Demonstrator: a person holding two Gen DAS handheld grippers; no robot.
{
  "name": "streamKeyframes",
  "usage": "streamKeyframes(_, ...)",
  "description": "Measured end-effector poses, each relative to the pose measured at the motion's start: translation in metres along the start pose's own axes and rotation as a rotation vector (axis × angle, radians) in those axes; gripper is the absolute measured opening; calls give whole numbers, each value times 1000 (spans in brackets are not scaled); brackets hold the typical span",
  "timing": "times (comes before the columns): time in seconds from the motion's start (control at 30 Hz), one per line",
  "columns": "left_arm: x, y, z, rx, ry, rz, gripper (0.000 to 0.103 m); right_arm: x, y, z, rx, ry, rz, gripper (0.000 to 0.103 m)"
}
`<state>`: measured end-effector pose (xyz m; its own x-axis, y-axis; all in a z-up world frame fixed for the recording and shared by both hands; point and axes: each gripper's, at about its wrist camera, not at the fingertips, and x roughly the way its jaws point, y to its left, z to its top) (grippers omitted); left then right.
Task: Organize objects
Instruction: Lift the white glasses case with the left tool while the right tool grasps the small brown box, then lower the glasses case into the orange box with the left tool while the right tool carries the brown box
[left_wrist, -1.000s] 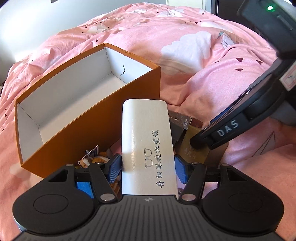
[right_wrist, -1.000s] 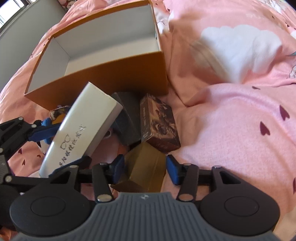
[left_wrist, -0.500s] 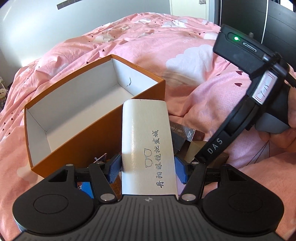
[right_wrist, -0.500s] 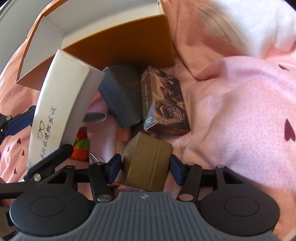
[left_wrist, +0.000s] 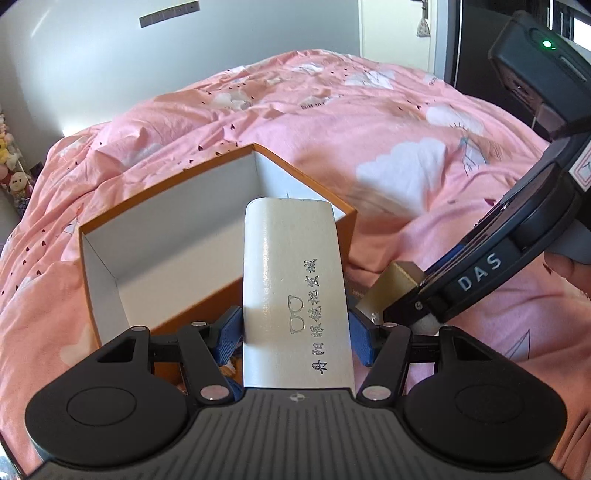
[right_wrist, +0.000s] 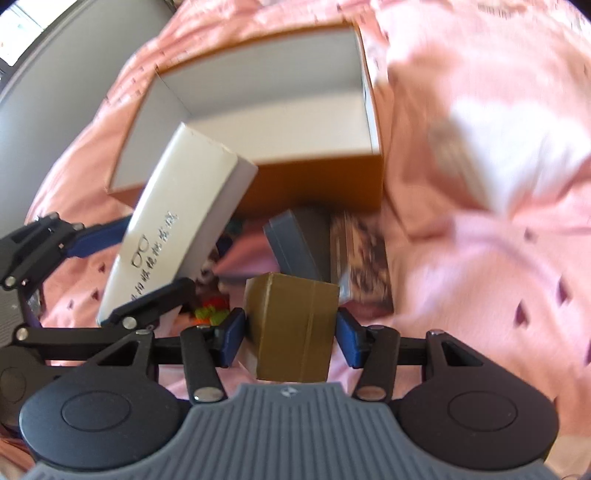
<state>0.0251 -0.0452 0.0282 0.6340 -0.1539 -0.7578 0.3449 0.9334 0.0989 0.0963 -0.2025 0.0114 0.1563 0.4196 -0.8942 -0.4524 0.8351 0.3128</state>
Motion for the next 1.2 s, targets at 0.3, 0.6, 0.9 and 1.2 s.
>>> streamKeyframes(0.3, -16, 46, 33, -133, -99, 118, 70, -36, 15, 46, -45, -200, 26, 55)
streamKeyframes(0.6, 9, 91, 63, -238, -115, 216, 70, -35, 28, 108, -43, -332, 40, 55)
streamKeyframes(0.9, 81, 110, 52, -266, 63, 239, 70, 29, 18, 140, 21, -267, -4, 55)
streamKeyframes(1.2, 131, 108, 38, -223, 204, 262, 69, 75, 4, 156, 60, -186, -24, 55)
